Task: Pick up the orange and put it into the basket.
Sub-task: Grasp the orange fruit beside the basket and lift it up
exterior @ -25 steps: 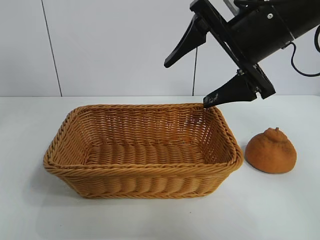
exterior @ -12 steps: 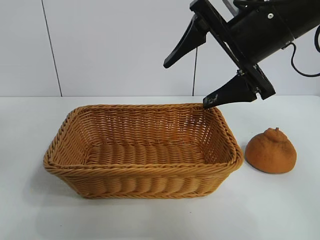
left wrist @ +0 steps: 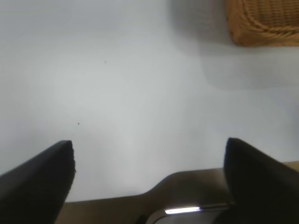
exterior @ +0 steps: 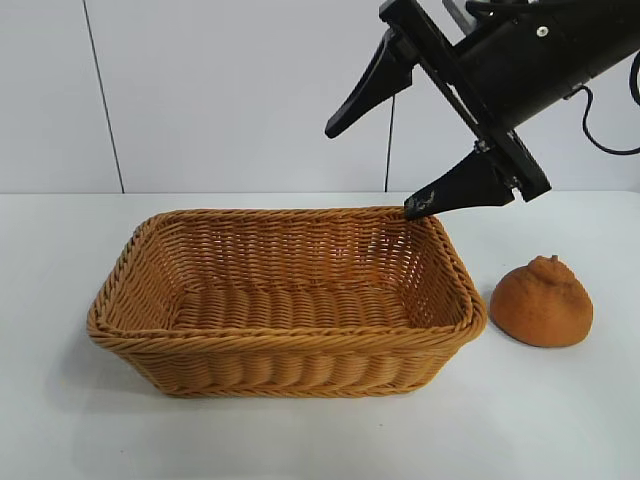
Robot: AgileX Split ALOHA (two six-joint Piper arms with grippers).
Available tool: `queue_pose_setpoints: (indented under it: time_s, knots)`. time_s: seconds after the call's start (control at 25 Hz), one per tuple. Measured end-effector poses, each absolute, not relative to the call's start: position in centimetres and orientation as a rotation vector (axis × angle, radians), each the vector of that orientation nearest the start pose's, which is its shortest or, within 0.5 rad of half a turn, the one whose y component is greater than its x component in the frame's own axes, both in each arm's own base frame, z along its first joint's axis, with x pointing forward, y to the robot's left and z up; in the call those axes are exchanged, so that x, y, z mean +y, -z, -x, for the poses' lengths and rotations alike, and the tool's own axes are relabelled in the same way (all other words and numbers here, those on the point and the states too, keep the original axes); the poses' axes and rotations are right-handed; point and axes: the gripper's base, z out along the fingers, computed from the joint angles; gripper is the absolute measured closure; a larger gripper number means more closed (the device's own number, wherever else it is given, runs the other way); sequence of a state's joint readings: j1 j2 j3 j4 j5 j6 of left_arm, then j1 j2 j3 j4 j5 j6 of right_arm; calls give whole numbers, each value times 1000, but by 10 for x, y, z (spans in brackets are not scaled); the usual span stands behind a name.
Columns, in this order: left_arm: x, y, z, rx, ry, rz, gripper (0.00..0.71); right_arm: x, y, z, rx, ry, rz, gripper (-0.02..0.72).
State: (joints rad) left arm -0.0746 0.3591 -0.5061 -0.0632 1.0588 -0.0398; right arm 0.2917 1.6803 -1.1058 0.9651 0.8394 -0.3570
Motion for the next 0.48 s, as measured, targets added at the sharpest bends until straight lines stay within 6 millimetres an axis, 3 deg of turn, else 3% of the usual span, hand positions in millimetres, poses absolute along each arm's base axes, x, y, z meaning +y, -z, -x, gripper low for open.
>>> queue_pose_setpoints:
  time_s: [0.24, 0.48]
  knots:
    - [-7, -276, -29, 2265, 140, -34, 92, 151, -261, -315, 2675, -1038, 178, 94]
    - [-6, -278, -12, 2153, 138, -36, 92, 136, -277, -323, 2763, -718, 251, 94]
